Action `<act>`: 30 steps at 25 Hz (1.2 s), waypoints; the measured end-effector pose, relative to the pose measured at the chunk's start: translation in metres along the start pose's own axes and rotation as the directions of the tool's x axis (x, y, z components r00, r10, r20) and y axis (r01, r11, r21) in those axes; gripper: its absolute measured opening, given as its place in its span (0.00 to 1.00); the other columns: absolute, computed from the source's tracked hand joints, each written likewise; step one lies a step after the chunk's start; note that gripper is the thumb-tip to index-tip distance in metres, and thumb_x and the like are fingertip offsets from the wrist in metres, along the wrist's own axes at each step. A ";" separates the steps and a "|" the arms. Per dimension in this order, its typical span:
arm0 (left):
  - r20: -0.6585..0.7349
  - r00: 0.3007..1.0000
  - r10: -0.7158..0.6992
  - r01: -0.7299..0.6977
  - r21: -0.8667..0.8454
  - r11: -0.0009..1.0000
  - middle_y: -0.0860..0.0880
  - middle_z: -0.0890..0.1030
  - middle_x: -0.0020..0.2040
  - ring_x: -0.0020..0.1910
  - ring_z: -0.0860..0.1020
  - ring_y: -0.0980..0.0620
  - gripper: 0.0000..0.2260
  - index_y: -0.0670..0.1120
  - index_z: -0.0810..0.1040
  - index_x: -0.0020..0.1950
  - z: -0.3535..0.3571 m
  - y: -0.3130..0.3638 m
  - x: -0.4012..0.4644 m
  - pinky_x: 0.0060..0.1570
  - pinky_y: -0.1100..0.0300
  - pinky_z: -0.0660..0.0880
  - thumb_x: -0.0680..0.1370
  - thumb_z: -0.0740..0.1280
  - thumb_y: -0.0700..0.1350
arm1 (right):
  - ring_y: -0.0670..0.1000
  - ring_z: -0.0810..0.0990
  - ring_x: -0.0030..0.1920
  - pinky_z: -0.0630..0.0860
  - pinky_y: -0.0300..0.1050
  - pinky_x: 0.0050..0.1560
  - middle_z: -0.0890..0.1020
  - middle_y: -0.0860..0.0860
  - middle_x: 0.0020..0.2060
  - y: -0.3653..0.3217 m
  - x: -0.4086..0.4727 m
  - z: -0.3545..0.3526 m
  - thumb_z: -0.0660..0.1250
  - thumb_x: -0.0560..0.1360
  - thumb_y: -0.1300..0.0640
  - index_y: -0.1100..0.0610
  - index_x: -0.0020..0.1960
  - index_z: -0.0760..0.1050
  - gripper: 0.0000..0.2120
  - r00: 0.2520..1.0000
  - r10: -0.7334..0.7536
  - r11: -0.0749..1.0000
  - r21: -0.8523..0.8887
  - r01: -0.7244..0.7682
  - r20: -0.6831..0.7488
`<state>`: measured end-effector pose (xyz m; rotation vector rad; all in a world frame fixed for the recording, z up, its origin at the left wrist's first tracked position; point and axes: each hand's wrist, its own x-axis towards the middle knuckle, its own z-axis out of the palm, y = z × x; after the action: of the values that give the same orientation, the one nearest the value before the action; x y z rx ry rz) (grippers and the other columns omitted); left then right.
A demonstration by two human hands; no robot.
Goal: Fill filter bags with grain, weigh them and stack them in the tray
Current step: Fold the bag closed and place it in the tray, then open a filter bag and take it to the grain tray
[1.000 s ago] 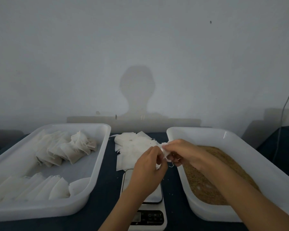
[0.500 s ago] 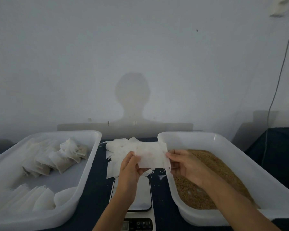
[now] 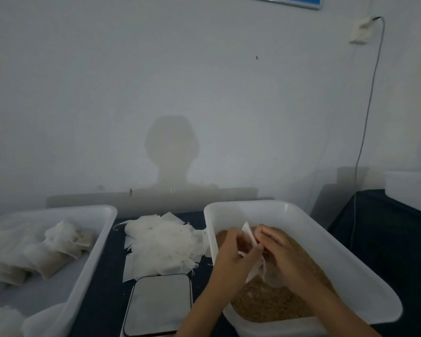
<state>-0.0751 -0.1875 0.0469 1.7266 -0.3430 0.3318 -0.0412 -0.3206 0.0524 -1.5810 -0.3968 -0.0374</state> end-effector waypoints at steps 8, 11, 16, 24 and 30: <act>0.140 0.990 -0.010 0.019 -0.057 0.998 0.60 0.75 0.33 0.36 0.74 0.59 0.10 0.49 0.73 0.39 0.022 -0.016 0.014 0.42 0.56 0.75 0.80 0.62 0.43 | 0.60 0.74 0.41 0.73 0.56 0.47 0.76 0.63 0.40 0.005 -0.005 -0.028 0.65 0.72 0.50 0.73 0.46 0.72 0.23 0.994 0.066 0.990 0.115 -0.075 0.084; 0.117 0.992 -0.051 0.064 -0.113 0.992 0.52 0.78 0.37 0.40 0.77 0.49 0.11 0.46 0.75 0.40 0.022 -0.021 0.015 0.45 0.46 0.76 0.81 0.60 0.41 | 0.60 0.73 0.40 0.72 0.54 0.44 0.75 0.64 0.39 0.008 -0.005 -0.027 0.65 0.72 0.50 0.73 0.45 0.72 0.22 0.988 0.084 0.992 0.086 -0.096 0.129; 0.061 0.995 -0.076 0.084 -0.143 0.986 0.50 0.77 0.34 0.37 0.76 0.49 0.14 0.47 0.75 0.35 0.021 -0.030 0.017 0.41 0.51 0.75 0.79 0.62 0.36 | 0.59 0.73 0.39 0.70 0.51 0.42 0.76 0.63 0.37 0.009 -0.003 -0.026 0.70 0.70 0.52 0.68 0.41 0.72 0.18 0.976 0.133 0.991 0.007 -0.136 0.172; 0.090 0.996 -0.002 -0.009 0.121 0.993 0.58 0.75 0.33 0.34 0.74 0.60 0.09 0.51 0.73 0.37 0.021 -0.027 0.013 0.36 0.67 0.71 0.76 0.69 0.44 | 0.58 0.74 0.39 0.71 0.50 0.37 0.77 0.60 0.38 0.016 -0.001 -0.031 0.66 0.73 0.65 0.62 0.46 0.69 0.06 0.981 0.183 0.983 -0.040 -0.181 0.067; -0.091 0.993 0.073 -0.042 0.304 0.952 0.51 0.69 0.32 0.29 0.67 0.57 0.13 0.51 0.61 0.41 0.022 -0.026 0.007 0.30 0.64 0.64 0.77 0.62 0.36 | 0.49 0.75 0.31 0.71 0.36 0.29 0.77 0.61 0.35 0.022 -0.001 -0.029 0.63 0.76 0.68 0.57 0.46 0.71 0.06 0.993 0.063 0.921 -0.378 -0.096 -0.101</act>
<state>-0.0573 -0.2046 0.0230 1.9931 -0.2795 0.5350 -0.0301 -0.3493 0.0329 -1.9736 -0.2652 -0.1276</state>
